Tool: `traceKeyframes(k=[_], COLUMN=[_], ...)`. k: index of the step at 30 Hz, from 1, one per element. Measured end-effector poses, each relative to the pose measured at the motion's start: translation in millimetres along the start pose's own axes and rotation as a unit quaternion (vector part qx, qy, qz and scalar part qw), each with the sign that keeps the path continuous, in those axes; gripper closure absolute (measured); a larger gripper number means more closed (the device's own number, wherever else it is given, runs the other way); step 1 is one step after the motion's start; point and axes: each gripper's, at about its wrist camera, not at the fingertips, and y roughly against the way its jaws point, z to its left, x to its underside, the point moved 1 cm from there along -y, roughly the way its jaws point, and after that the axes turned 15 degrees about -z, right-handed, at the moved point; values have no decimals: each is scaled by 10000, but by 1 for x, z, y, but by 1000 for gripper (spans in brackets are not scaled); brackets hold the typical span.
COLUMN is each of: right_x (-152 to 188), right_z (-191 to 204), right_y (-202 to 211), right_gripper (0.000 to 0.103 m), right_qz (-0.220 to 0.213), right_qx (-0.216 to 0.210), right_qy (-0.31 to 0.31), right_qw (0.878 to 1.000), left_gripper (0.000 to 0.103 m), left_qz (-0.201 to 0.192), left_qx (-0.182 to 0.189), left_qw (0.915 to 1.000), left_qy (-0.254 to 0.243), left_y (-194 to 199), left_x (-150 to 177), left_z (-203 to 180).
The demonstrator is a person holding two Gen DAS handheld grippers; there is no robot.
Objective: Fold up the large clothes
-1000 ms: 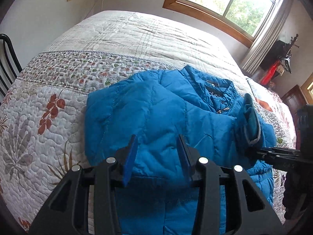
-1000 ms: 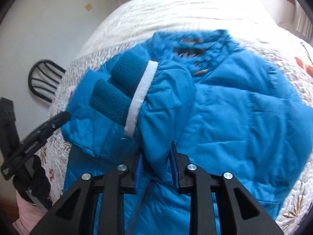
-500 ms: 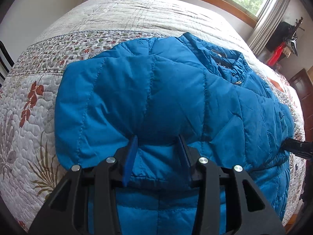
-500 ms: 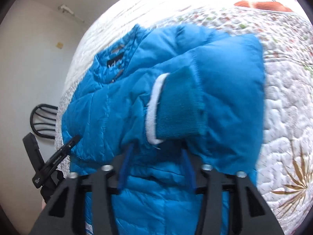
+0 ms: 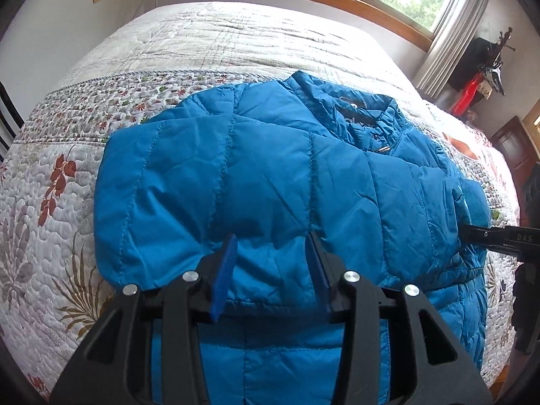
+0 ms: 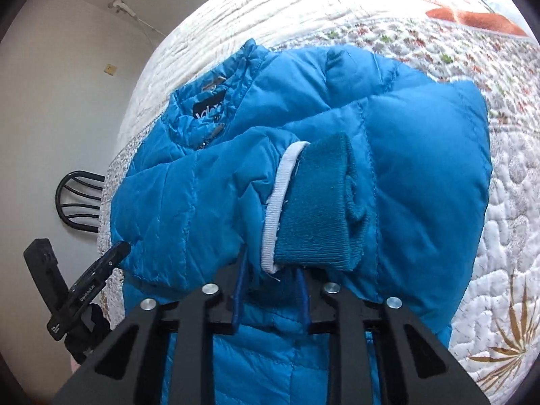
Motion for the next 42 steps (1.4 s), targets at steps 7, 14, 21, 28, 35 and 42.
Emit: traceKeyframes(k=[7,14,21,28,35,42], right_x=[-8,5,20,35,46,58], right_z=[-18,-35,-7,58,61,51], right_y=[24,-8,43,16,-33,-49], right_gripper=[84,84,63,64,69,70], right_qz=[-208,61,-284,-159,181,170], right_qx=[431,645,1477,918,1089,1098], right_qy=[30,37,522,1236,1379,1310], right_qw=[9988,9979,9872,9879,9843,9851], left_gripper=[59,59,58,57,57,55], left_qz=[56,135,-141,-136,247,281], left_qx=[-34,-266,-299,11,-58,-143], left_qw=[10000,9986,9989,9982,9972,9952], left_qy=[-11,-436,-327,-583,-704,-922], left_y=[-12,-35,1,6,-24,-38], left_x=[-1,13,-1,5,27,38], left_z=[9,-2,-9,-55,-63,-65])
